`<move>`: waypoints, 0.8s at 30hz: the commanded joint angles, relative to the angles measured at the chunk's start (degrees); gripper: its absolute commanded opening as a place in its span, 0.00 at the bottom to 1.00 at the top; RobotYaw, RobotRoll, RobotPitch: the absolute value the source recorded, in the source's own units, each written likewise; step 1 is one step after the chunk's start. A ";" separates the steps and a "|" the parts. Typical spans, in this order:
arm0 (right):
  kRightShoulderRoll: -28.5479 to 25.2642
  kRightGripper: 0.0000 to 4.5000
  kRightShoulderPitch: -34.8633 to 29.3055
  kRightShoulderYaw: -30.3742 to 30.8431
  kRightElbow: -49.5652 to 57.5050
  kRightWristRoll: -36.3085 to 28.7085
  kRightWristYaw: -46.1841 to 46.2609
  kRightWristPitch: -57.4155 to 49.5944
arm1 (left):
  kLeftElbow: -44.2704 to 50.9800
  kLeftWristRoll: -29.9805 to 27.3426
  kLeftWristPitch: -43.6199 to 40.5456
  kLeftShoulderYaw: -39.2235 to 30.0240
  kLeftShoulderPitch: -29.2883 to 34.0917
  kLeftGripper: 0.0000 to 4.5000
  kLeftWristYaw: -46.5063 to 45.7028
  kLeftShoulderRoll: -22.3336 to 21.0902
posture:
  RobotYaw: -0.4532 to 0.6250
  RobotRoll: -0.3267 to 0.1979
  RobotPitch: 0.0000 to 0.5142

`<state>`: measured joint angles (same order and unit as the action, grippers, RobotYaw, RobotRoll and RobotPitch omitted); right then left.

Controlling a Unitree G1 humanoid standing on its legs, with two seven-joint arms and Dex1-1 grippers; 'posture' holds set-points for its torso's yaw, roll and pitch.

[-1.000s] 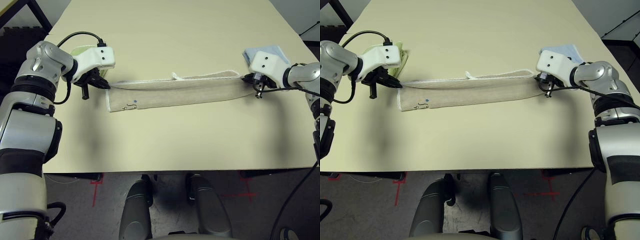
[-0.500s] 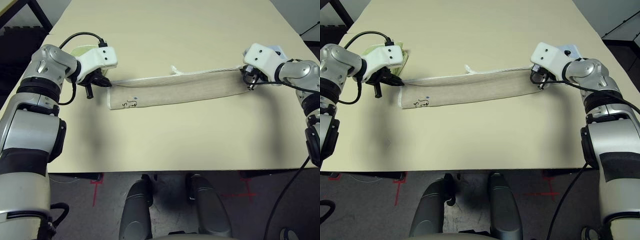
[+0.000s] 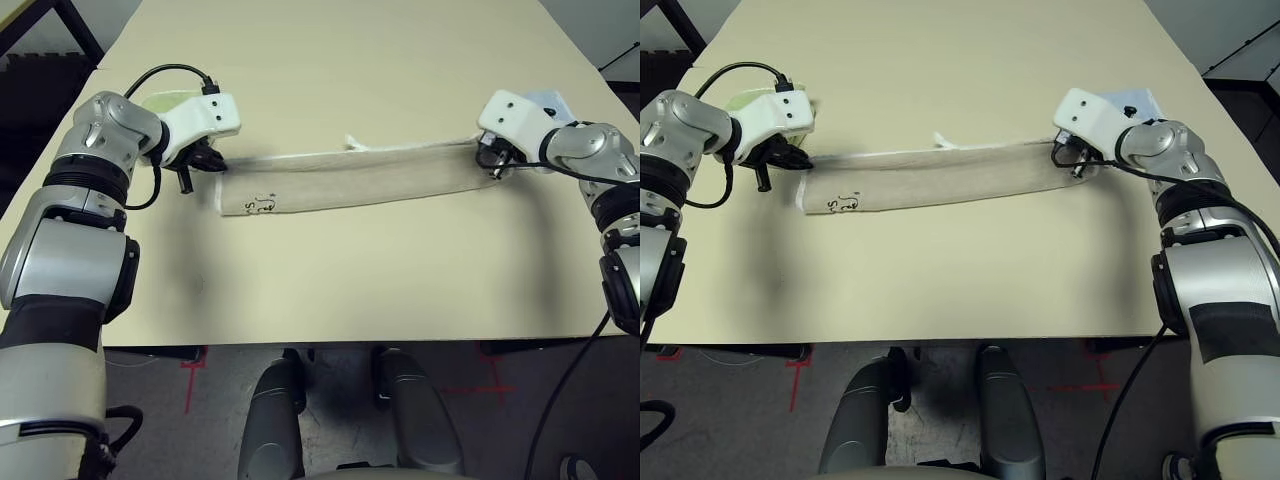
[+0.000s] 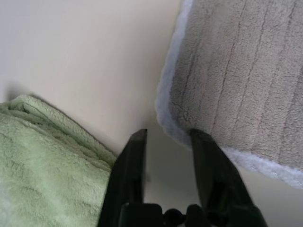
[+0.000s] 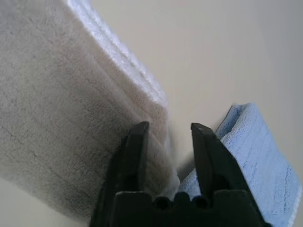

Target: Fold the towel and set it aside.

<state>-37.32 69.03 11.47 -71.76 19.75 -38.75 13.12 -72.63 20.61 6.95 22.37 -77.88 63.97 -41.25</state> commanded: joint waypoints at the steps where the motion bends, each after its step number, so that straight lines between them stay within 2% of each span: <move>1: 0.05 0.67 -0.23 -3.92 0.29 -4.16 -0.57 -1.30 | -0.18 0.44 0.82 -1.44 0.44 0.65 -1.92 -1.15 | 0.33 0.62 0.43; 5: 0.79 1.00 -1.34 -10.10 1.27 -11.12 -3.40 -0.72 | 1.04 -0.51 1.87 -3.74 0.46 0.99 -4.61 -2.40 | 0.33 0.62 0.42; 7: 1.56 1.00 -1.83 -14.67 2.27 -16.44 -6.31 -1.41 | 2.32 -2.31 1.77 -6.03 0.61 0.99 -4.67 -2.79 | 0.33 0.62 0.42; 11: 3.12 1.00 -3.99 -22.75 7.01 -27.35 -14.66 -7.82 | 7.91 -11.60 -6.14 -14.53 2.00 0.99 1.88 -2.02 | 0.33 0.62 0.41; 13: 3.73 1.00 -6.09 -25.31 10.65 -31.83 -17.59 -14.45 | 16.59 -22.11 -15.95 -20.73 5.78 0.99 11.88 -0.85 | 0.33 0.62 0.41; 15: 4.11 1.00 -7.99 -26.41 14.11 -34.55 -18.79 -19.49 | 25.00 -29.09 -21.74 -24.68 10.38 0.99 16.38 -0.10 | 0.33 0.62 0.41; 20: 4.51 1.00 -11.33 -27.10 20.51 -38.30 -19.05 -28.39 | 40.39 -36.74 -26.15 -28.08 21.45 0.99 17.22 1.32 | 0.33 0.62 0.41; 24: 4.10 1.00 -13.14 -26.33 23.65 -39.85 -19.93 -33.65 | 48.07 -37.80 -22.36 -26.41 29.57 0.99 18.13 1.89 | 0.33 0.62 0.41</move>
<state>-32.63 56.99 -14.61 -49.89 -19.20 -58.15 -18.41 -27.18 -16.44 -16.76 -4.97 -50.17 81.22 -39.25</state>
